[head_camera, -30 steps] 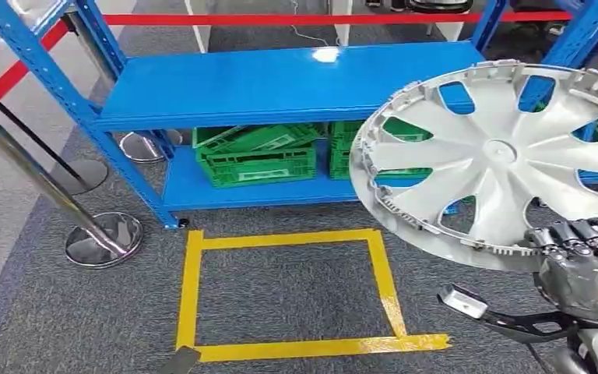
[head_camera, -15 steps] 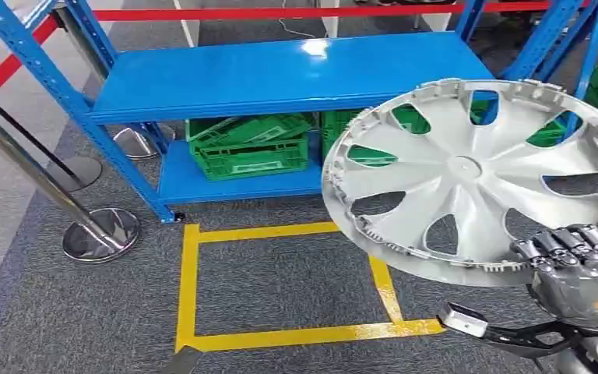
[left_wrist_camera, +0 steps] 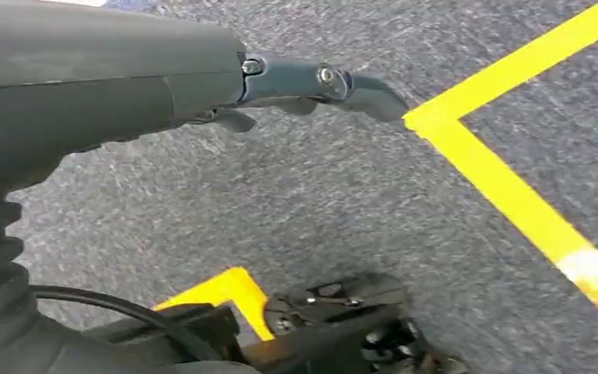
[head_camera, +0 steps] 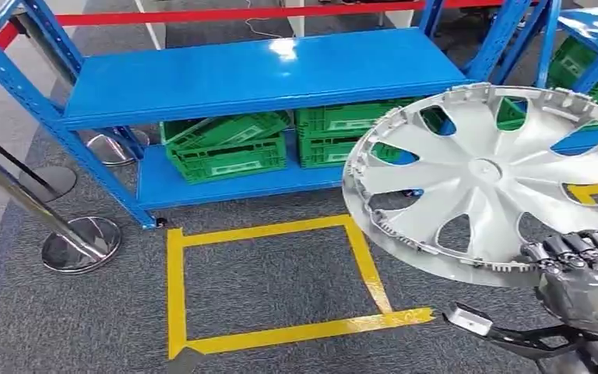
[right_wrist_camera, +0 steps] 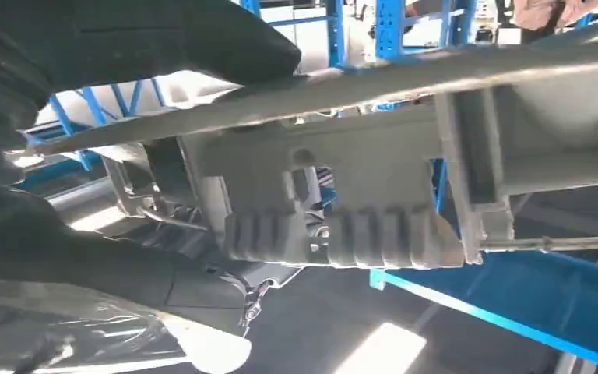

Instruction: Take the parts from the cabinet and place them on the table.

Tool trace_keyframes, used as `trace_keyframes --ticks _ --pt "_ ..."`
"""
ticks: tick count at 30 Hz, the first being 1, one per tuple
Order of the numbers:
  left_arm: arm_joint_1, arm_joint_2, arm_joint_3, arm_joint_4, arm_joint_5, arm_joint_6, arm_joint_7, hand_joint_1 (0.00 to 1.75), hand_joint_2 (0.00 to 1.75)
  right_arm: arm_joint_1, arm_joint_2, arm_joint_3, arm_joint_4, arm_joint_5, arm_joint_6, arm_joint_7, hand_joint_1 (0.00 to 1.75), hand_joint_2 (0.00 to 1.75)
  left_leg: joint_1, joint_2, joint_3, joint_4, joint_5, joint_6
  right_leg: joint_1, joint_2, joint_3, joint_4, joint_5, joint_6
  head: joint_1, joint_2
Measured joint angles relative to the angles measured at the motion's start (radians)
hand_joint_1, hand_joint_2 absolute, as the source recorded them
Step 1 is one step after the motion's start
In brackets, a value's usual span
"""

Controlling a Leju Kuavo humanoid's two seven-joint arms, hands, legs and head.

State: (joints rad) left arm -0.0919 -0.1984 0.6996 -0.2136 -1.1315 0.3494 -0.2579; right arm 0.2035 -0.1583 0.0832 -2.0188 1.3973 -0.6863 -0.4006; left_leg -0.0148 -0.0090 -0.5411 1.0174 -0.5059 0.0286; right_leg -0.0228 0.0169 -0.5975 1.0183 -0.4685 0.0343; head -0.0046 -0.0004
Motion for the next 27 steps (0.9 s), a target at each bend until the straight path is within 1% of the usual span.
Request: trace_keyframes --ticks 1,2,3,4,5,6,7,11,12,13,15,16,17,18,19,20,21,22,23,24,25,26,27 --pt "0.000 -0.001 0.000 0.000 0.001 0.001 0.000 0.00 1.75 0.001 0.000 -0.001 0.000 0.003 0.000 0.012 1.75 1.75 0.006 0.002 0.001 -0.018 0.010 0.007 0.003 -0.001 -0.002 0.000 -0.002 0.007 0.002 0.000" --pt "0.000 -0.002 -0.001 0.000 0.000 0.002 0.000 0.00 1.75 0.004 0.000 -0.001 0.002 0.002 0.000 0.025 1.75 1.75 0.008 0.007 0.003 -0.023 0.018 0.012 0.000 -0.006 -0.016 0.015 -0.022 0.007 0.001 0.000" --pt "0.000 -0.003 -0.001 0.000 0.001 0.004 0.000 0.00 1.75 0.004 0.000 -0.001 0.003 -0.001 0.000 0.033 1.75 1.75 0.008 0.006 -0.001 -0.025 0.021 0.019 0.002 -0.010 -0.032 0.060 -0.058 0.009 0.005 0.000" --pt "0.000 -0.003 -0.001 0.000 0.001 0.005 -0.001 0.00 1.75 0.004 0.000 -0.001 0.004 -0.010 0.000 0.034 1.75 1.75 0.006 0.007 -0.005 -0.024 0.023 0.021 0.001 -0.010 -0.065 0.143 -0.101 0.011 0.007 0.000" --pt "0.001 -0.003 -0.001 0.000 0.001 0.005 -0.002 0.00 1.75 0.004 0.000 -0.001 0.004 -0.018 0.000 0.031 1.75 1.75 0.004 0.011 -0.008 -0.024 0.026 0.024 0.001 -0.010 -0.095 0.219 -0.136 0.014 0.005 0.000" --pt "0.003 -0.003 -0.001 0.000 0.001 0.005 -0.003 0.00 1.75 0.005 0.000 -0.001 0.004 -0.024 0.000 0.022 1.75 1.75 0.002 0.013 -0.012 -0.023 0.029 0.024 0.001 -0.010 -0.124 0.294 -0.162 0.016 0.006 0.000" --pt "0.003 -0.003 -0.001 0.000 0.001 0.005 -0.003 0.00 1.75 0.005 0.000 -0.001 0.004 -0.024 0.000 0.020 1.75 1.75 0.002 0.014 -0.012 -0.023 0.029 0.025 0.001 -0.010 -0.127 0.302 -0.163 0.017 0.006 0.000" --pt "0.003 -0.003 -0.001 0.000 0.001 0.005 -0.003 0.00 1.75 0.005 0.000 -0.002 0.004 -0.024 0.000 0.018 1.75 1.75 0.001 0.014 -0.012 -0.023 0.030 0.025 0.001 -0.010 -0.127 0.305 -0.163 0.017 0.005 0.000" --pt "0.003 -0.004 -0.001 0.000 0.001 0.005 -0.003 0.00 1.75 0.008 0.000 -0.006 0.008 -0.024 0.000 0.010 1.75 1.75 0.001 0.015 -0.013 -0.016 0.031 0.022 0.000 -0.014 -0.018 0.131 -0.062 0.016 0.006 0.000" --pt "0.001 -0.003 -0.002 0.000 0.001 0.006 -0.006 0.00 1.75 0.006 0.000 -0.006 0.011 -0.036 0.000 0.011 1.75 1.75 -0.007 0.014 -0.031 0.006 0.028 0.007 0.003 -0.021 0.053 0.004 -0.050 0.004 0.005 0.000" --pt "0.004 -0.003 -0.003 0.000 0.001 0.006 -0.006 0.00 1.75 0.010 0.000 -0.007 0.016 -0.053 0.000 0.004 1.75 1.75 -0.006 0.014 -0.034 0.006 0.035 -0.002 0.006 -0.019 0.046 0.007 -0.046 -0.003 0.005 0.000" --pt "0.003 -0.003 -0.003 0.000 0.001 0.006 -0.006 0.00 1.75 0.011 0.000 -0.007 0.019 -0.059 0.000 0.003 1.75 1.75 -0.007 0.014 -0.036 0.008 0.033 -0.004 -0.001 -0.019 0.045 0.004 -0.041 -0.012 0.005 0.000" --pt "0.003 -0.002 -0.004 0.000 0.001 0.006 -0.005 0.00 1.75 0.010 0.000 -0.007 0.021 -0.068 0.000 0.001 1.75 1.75 -0.005 0.011 -0.041 0.019 0.015 -0.013 -0.003 -0.021 0.043 0.002 -0.037 -0.017 0.004 0.000" --pt "0.003 -0.003 -0.005 0.000 0.000 0.006 -0.005 0.00 1.75 0.010 0.000 -0.007 0.021 -0.080 0.000 -0.003 1.75 1.75 -0.003 0.011 -0.054 0.058 -0.019 -0.021 -0.004 -0.020 0.040 0.002 -0.035 -0.021 -0.002 0.000" --pt "0.002 -0.002 -0.005 0.000 0.000 0.005 -0.005 0.00 1.75 0.009 0.000 -0.007 0.022 -0.094 0.000 -0.008 1.75 1.75 0.002 0.011 -0.082 0.132 -0.065 -0.027 -0.003 -0.016 0.037 0.003 -0.033 -0.024 -0.002 0.000" --pt "0.002 -0.002 -0.005 0.000 0.000 0.005 -0.005 0.00 1.75 0.010 0.000 -0.006 0.024 -0.101 0.000 -0.013 1.75 1.75 0.004 0.011 -0.113 0.215 -0.105 -0.031 -0.003 -0.015 0.032 0.003 -0.031 -0.026 -0.002 0.000" --pt "0.002 -0.002 -0.006 0.000 0.000 0.001 -0.005 0.00 1.75 0.010 0.000 -0.006 0.027 -0.106 0.000 -0.013 1.75 1.75 0.006 0.011 -0.141 0.288 -0.133 -0.033 -0.002 -0.010 0.029 0.004 -0.029 -0.028 -0.002 0.000" --pt "0.003 -0.003 -0.006 0.000 0.000 -0.001 -0.005 0.00 1.75 0.010 0.000 -0.006 0.030 -0.110 0.000 -0.014 1.75 1.75 0.007 0.011 -0.150 0.318 -0.136 -0.033 -0.002 -0.003 0.026 0.004 -0.028 -0.028 -0.002 0.000" --pt "0.003 -0.003 -0.006 0.000 0.000 -0.002 -0.005 0.00 1.75 0.011 0.000 -0.005 0.032 -0.112 0.000 -0.014 1.75 1.75 0.007 0.011 -0.136 0.297 -0.114 -0.031 -0.002 0.004 0.025 0.004 -0.026 -0.027 -0.002 0.000" --pt "0.003 -0.003 -0.006 0.000 0.000 -0.004 -0.005 0.00 1.75 0.011 0.000 -0.004 0.034 -0.113 0.000 -0.014 1.75 1.75 0.007 0.009 -0.105 0.238 -0.076 -0.027 -0.001 0.013 0.025 0.004 -0.024 -0.027 -0.002 0.000" --pt "0.003 -0.003 -0.006 0.000 0.000 -0.005 -0.005 0.00 1.75 0.011 0.000 -0.004 0.034 -0.113 0.000 -0.014 1.75 1.75 0.007 0.001 -0.061 0.150 -0.030 -0.020 0.000 0.022 0.026 0.004 -0.023 -0.025 -0.002 0.000" --pt "0.003 -0.003 -0.006 0.000 0.000 -0.005 -0.005 0.00 1.75 0.011 0.000 -0.003 0.034 -0.115 0.000 -0.014 1.75 1.75 0.006 -0.035 -0.014 0.049 0.017 -0.008 0.000 0.031 0.026 0.004 -0.021 -0.024 -0.002 0.000" --pt "0.003 0.000 -0.006 0.000 0.000 -0.004 -0.005 0.00 1.75 0.009 0.000 -0.003 0.035 -0.116 0.000 -0.014 1.75 1.75 0.010 -0.076 0.004 0.020 0.005 0.001 0.000 0.037 0.021 0.003 -0.017 -0.019 0.003 0.000"
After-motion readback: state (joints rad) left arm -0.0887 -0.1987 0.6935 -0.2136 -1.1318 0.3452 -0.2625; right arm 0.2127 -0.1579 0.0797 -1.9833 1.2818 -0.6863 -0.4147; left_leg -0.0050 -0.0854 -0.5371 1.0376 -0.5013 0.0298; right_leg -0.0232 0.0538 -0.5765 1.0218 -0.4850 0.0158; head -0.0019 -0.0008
